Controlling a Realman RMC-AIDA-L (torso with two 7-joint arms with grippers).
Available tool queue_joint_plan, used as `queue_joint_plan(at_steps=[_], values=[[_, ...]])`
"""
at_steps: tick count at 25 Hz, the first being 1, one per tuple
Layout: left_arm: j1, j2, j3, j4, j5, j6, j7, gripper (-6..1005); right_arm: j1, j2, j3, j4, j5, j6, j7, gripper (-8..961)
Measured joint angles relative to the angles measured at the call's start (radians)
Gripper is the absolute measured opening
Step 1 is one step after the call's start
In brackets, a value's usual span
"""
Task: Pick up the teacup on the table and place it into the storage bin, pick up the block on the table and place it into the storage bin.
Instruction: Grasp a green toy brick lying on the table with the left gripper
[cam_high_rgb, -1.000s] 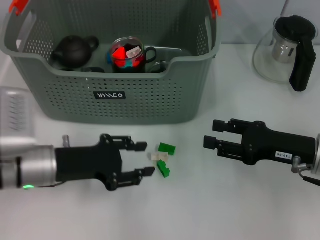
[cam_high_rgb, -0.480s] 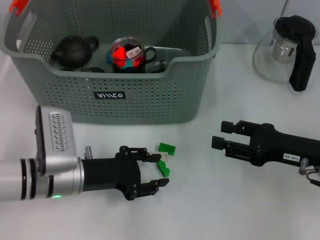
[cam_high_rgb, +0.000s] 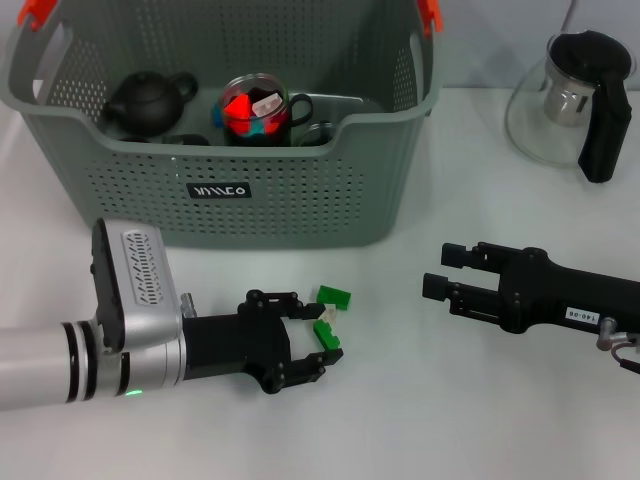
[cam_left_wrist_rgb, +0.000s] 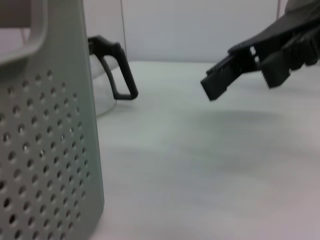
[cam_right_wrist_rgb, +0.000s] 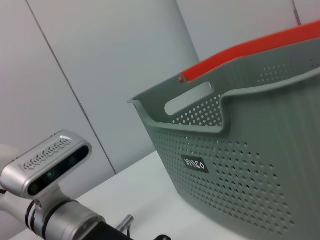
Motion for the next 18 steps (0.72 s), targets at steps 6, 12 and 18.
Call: queue_joint_plan(at_steps=[6,12,18], values=[[-0.002,0.0,0.001,-0.013,0.0,-0.021,0.022,570,0.0,0.001,0.0,0.001,-0.002,0.001,0.0,674],[-0.008,0.0,0.001,-0.023,0.0,-0.032,0.022,570,0.0,0.001,0.0,0.003,-0.002,0.002,0.0,675],[-0.014,-0.002,-0.001,-0.038,0.0,-0.055,0.046,568,0.0,0.0,0.0,0.004,-0.001,0.002,-0.001,674]])
